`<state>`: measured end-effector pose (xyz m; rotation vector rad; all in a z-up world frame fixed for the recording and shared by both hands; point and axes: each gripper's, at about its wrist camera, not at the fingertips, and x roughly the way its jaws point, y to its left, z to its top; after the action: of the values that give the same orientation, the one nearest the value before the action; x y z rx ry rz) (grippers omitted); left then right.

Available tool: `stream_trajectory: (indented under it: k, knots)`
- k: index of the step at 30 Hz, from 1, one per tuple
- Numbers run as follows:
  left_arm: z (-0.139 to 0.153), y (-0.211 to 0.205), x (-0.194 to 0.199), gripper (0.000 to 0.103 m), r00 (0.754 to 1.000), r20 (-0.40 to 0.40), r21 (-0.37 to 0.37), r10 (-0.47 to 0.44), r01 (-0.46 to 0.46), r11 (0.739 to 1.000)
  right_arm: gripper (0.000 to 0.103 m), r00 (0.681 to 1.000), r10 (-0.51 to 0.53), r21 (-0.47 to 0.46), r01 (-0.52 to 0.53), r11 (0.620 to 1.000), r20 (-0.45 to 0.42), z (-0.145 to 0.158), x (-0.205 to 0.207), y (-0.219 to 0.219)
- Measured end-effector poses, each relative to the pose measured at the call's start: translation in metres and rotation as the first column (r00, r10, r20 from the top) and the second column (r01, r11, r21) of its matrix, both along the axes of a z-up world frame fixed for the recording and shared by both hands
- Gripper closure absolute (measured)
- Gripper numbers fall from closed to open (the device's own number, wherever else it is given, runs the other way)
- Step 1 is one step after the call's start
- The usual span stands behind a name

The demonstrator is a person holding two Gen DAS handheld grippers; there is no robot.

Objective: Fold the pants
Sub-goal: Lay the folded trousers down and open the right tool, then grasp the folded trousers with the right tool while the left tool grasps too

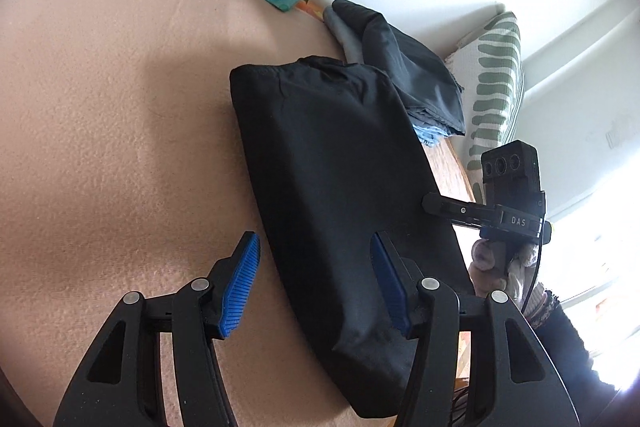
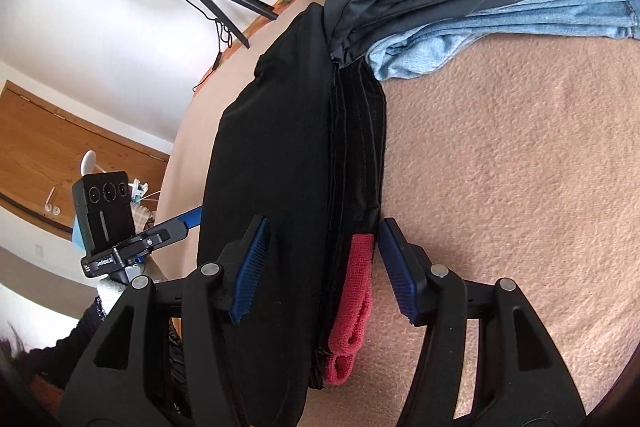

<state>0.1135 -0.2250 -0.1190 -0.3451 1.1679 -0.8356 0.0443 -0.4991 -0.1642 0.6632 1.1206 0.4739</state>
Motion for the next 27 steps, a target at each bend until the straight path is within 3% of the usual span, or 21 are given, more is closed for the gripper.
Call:
stream_trajectory:
  k: [3, 9, 12, 17, 22, 25, 27]
  knots:
    - [-0.008, -0.003, 0.002, 0.047, 0.999, -0.03, -0.006, -0.01, 0.009, 1.0, 0.039, 1.0, 0.011, 0.043, -0.011, 0.999, 0.007, -0.002, 0.0, -0.003]
    - [-0.013, -0.01, 0.003, 0.047, 1.0, -0.01, -0.048, -0.029, 0.029, 0.998, 0.039, 0.999, 0.042, 0.132, -0.046, 0.99, 0.03, -0.009, -0.002, -0.011]
    - [-0.015, -0.01, 0.005, 0.049, 0.999, -0.011, -0.085, -0.034, 0.033, 0.996, 0.039, 0.997, 0.072, 0.127, -0.076, 0.989, 0.036, -0.009, -0.001, -0.008]
    - [-0.014, -0.017, 0.006, 0.05, 0.999, 0.009, -0.086, -0.045, 0.046, 0.995, 0.041, 0.995, 0.089, 0.129, -0.094, 0.987, 0.042, -0.009, 0.002, 0.0]
    - [-0.016, -0.019, 0.009, 0.061, 0.999, 0.004, -0.074, -0.036, 0.036, 0.997, 0.045, 0.994, 0.101, 0.096, -0.105, 0.99, 0.038, -0.007, 0.001, 0.007]
    - [-0.02, -0.015, 0.013, 0.068, 0.999, -0.018, -0.085, -0.027, 0.025, 0.996, 0.047, 0.998, 0.068, 0.134, -0.068, 0.989, 0.004, -0.01, -0.003, -0.004]
    - [-0.02, -0.016, 0.012, 0.07, 1.0, -0.011, -0.082, -0.026, 0.025, 0.996, 0.053, 0.999, 0.053, 0.114, -0.054, 0.992, 0.009, -0.01, -0.005, -0.001]
